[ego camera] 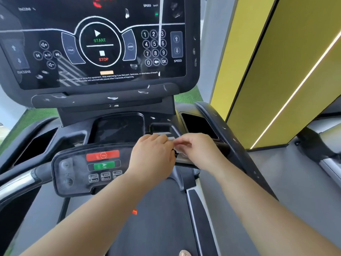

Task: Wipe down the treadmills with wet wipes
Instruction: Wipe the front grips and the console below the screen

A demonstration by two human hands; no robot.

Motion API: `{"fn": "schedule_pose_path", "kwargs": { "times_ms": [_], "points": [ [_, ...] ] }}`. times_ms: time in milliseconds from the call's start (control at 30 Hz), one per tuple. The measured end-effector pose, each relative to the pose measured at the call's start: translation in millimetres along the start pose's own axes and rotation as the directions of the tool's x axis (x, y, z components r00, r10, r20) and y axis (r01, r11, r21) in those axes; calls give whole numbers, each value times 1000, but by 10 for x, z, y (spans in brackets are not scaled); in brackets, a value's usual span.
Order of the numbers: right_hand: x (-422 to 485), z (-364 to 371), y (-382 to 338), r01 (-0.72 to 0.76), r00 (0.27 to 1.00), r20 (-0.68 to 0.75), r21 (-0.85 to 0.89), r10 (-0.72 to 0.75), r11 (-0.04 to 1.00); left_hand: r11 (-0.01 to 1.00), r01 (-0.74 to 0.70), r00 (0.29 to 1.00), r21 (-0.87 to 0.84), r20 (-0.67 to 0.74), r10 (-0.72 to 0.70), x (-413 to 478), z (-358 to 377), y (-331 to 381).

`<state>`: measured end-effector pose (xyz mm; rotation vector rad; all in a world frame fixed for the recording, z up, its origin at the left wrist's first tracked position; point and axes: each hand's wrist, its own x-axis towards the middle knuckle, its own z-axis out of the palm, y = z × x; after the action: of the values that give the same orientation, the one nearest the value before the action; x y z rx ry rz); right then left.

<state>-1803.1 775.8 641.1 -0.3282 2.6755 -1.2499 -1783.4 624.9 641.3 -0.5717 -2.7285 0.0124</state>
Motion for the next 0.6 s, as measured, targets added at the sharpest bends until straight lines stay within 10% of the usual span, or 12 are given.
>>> {"fn": "schedule_pose_path", "kwargs": {
  "times_ms": [300, 433, 600],
  "points": [
    [-241, -12, 245, 47, 957, -291, 200, 14, 979, 994, 7, 999, -105, -32, -11, 4, 26, -49],
    [-270, 389, 170, 311, 821, -503, -3, -270, 950, 994, -18, 999, -105, -50, 13, -37, 46, -74],
    [-431, 211, 585, 213, 777, -559, -201, -290, 956, 992, -44, 998, -115, -47, 39, -64, 25, -76]
  ]
}}
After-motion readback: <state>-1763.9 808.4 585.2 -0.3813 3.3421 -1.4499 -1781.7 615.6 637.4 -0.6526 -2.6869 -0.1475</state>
